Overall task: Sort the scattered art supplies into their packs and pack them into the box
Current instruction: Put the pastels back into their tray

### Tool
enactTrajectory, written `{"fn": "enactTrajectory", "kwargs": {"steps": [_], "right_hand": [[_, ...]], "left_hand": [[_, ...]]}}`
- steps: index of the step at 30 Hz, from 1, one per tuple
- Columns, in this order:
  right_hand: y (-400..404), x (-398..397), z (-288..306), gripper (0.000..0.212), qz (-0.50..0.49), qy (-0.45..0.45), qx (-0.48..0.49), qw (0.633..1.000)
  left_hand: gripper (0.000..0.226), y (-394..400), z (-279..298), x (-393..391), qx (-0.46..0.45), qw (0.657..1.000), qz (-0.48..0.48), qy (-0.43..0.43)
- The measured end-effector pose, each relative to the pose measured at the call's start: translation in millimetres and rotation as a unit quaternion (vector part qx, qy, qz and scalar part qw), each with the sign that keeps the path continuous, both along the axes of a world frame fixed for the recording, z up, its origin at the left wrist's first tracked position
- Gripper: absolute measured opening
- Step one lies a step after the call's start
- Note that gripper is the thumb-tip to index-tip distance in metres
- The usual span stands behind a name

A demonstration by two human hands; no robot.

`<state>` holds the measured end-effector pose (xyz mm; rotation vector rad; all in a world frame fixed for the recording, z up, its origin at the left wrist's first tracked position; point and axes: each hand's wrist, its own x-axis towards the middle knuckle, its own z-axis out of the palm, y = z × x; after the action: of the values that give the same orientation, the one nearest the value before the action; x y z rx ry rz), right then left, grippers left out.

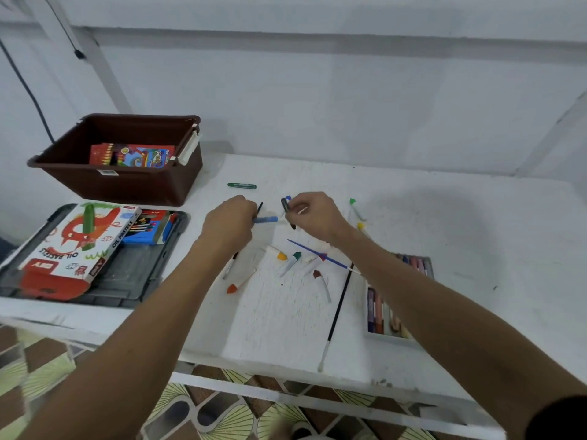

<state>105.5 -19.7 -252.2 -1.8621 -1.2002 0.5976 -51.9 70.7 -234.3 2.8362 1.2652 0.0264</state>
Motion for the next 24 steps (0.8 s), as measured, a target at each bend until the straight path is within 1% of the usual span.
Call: {"fn": "enactTrajectory", "kwargs": {"steps": [2,5,8,9,12,15,17,19,22,24], "right_hand": [[-10,3,8,0.017,-0.039,0.042,0.036,0.998],[-36,11,16,0.017,-0.058,0.061,0.021,0.996],[-77,25,18,0.004,-0.036,0.018,-0.008,0.999],[-93,30,19,0.005,-0.038,0.008,-0.027,0.999],[-145,46,17,0.014,-0.078,-0.026,-0.088,0.993],[-196,58,13,0.018,-0.108,-0.028,-0.137,0.984],[-222,61,9,0.021,-0.117,-0.023,-0.16,0.98],[-239,59,6,0.026,-0.125,-0.009,-0.169,0.978],[-251,56,-3,0.037,-0.126,-0.015,-0.181,0.975],[-254,56,-8,0.04,-0.124,-0.015,-0.177,0.976]], "left_hand": [[0.014,-15,7,7,-0.008,0.999,0.014,-0.03],[0.014,-46,11,24,-0.062,0.995,0.016,-0.079],[0.014,-85,7,41,-0.121,0.988,-0.015,-0.098],[0.015,-99,5,46,-0.141,0.985,-0.028,-0.1],[0.015,-141,1,59,-0.193,0.973,-0.071,-0.106],[0.016,-176,-5,69,-0.265,0.952,-0.085,-0.131],[0.015,-193,-11,75,-0.296,0.941,-0.091,-0.139],[0.014,-207,-16,79,-0.318,0.933,-0.093,-0.143],[0.015,-223,-20,84,-0.334,0.927,-0.086,-0.15],[0.02,-229,-23,86,-0.342,0.924,-0.073,-0.157]]}}
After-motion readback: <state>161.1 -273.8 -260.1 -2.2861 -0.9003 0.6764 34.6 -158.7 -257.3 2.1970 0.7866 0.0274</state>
